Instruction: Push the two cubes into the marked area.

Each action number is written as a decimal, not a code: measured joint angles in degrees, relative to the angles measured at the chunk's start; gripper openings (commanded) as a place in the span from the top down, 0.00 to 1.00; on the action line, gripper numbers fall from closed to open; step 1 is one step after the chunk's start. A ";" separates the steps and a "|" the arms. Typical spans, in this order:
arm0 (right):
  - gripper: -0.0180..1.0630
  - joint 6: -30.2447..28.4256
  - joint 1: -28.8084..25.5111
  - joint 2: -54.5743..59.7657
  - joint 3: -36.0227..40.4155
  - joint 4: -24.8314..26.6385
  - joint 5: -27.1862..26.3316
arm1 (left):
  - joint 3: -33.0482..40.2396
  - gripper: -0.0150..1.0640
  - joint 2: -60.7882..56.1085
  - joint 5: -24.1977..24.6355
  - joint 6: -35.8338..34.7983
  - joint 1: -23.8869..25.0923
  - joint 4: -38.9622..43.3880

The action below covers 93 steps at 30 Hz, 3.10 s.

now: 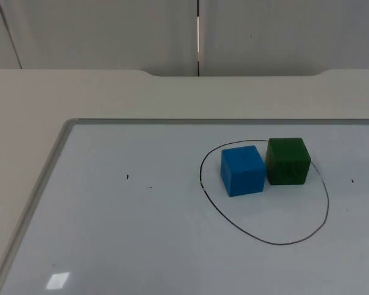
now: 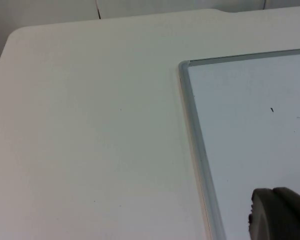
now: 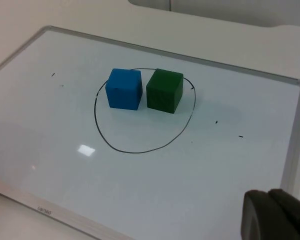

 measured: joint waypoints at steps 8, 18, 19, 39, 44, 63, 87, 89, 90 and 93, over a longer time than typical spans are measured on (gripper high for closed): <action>0.98 0.00 0.00 0.00 0.00 0.00 0.00 | 0.00 0.40 0.00 0.00 0.00 0.00 0.00; 0.98 0.00 0.00 0.00 0.00 0.00 0.00 | 0.00 0.04 0.00 0.00 -0.12 0.00 0.00; 0.98 0.00 0.00 0.00 0.00 0.00 0.00 | 0.00 0.04 0.00 0.00 -0.12 0.00 0.00; 0.98 0.00 0.00 0.00 0.00 0.00 0.00 | 0.00 0.04 0.00 0.00 -0.12 0.00 0.00; 0.96 0.00 0.00 0.00 0.00 0.00 0.00 | 0.00 0.04 0.00 0.00 -0.12 0.00 0.00; 0.01 0.00 0.00 0.00 0.00 0.00 0.00 | 0.00 0.04 0.00 0.00 -0.12 0.00 0.00; 0.01 0.00 0.00 0.00 0.00 -2.79 0.00 | 0.00 0.04 0.00 0.00 -0.12 0.00 0.00; 0.01 0.00 0.00 0.00 0.00 -2.79 0.00 | 0.00 0.04 0.00 0.00 -0.12 0.00 0.00; 0.01 0.00 0.00 0.00 0.00 -2.79 0.00 | 0.00 0.04 0.00 0.00 -0.12 0.00 0.00; 0.01 0.00 0.00 0.00 0.00 -2.67 0.00 | 0.00 0.04 0.00 0.00 -0.12 0.00 0.04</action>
